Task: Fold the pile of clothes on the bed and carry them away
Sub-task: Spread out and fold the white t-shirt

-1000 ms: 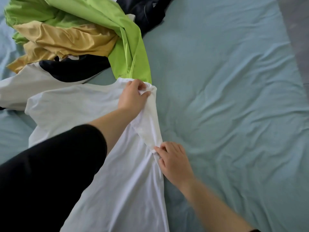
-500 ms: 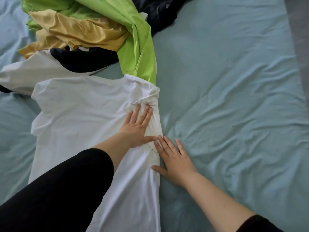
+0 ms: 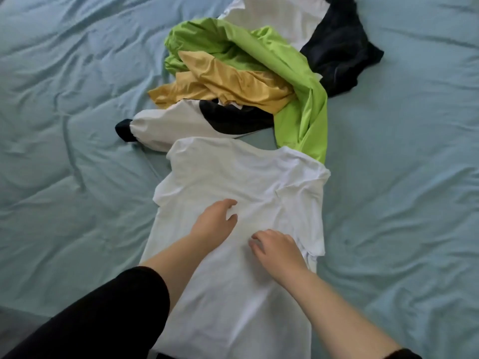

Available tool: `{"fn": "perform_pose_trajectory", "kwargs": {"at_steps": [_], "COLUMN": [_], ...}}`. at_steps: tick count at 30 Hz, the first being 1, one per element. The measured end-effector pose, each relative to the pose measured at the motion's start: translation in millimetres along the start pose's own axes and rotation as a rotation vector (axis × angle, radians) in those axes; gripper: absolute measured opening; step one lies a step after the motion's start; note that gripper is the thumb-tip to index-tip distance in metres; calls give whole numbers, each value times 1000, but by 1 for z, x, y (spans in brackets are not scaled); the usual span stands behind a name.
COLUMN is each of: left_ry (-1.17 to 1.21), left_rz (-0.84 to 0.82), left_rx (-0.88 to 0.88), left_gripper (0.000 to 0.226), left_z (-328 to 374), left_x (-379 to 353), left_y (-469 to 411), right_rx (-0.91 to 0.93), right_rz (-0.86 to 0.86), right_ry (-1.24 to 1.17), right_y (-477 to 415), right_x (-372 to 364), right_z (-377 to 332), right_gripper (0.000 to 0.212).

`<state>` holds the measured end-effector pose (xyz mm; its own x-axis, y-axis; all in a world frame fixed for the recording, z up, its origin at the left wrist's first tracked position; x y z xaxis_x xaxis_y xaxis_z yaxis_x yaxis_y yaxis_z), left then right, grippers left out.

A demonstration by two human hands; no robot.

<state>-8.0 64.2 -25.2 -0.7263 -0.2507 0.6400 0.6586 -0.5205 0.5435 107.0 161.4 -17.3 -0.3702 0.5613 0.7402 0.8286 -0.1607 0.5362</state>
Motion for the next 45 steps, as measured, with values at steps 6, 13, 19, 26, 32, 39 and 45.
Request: {"fn": "perform_pose_trajectory", "kwargs": {"at_steps": [6,13,19,26,32,39,45], "left_ry": [156,383,833,1172,1440,1517,1264], "left_rz": [18,89,76,104,323,408,274], "left_rx": [155,337,479,446,388,355,396], "left_gripper": [36,38,24,30,41,54,34], "left_z": [-94,-166,-187,-168,-182,-214,-213], "left_x": [80,127,103,71,82,95,98], "left_y": [23,12,-15,-43,-20,-1,-21], "right_rx": [-43,-15,171,80,89,52,173], "right_rz": [-123,-87,127,-136,-186,-262,-251], "right_ry": [17,43,163,684,504,-667,79], "right_y": [-27,-87,-174,-244,-256,-267,-282], "right_x": [3,42,84,61,71,73,44], "right_z": [-94,-165,-213,-219,-220,-227,-230], "right_gripper": [33,29,28,22,19,24,43]}}
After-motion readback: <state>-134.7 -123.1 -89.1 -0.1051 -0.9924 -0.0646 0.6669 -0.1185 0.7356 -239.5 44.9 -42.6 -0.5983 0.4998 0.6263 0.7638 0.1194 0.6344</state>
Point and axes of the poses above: each hand's wrist, its own y-axis away from the middle knuckle, its own x-axis out of the back of the hand, z = x × y, the point moved 9 cm from there along -y, towards the middle knuckle, and after that the axes turned 3 degrees about -z, right-handed, at the moved point
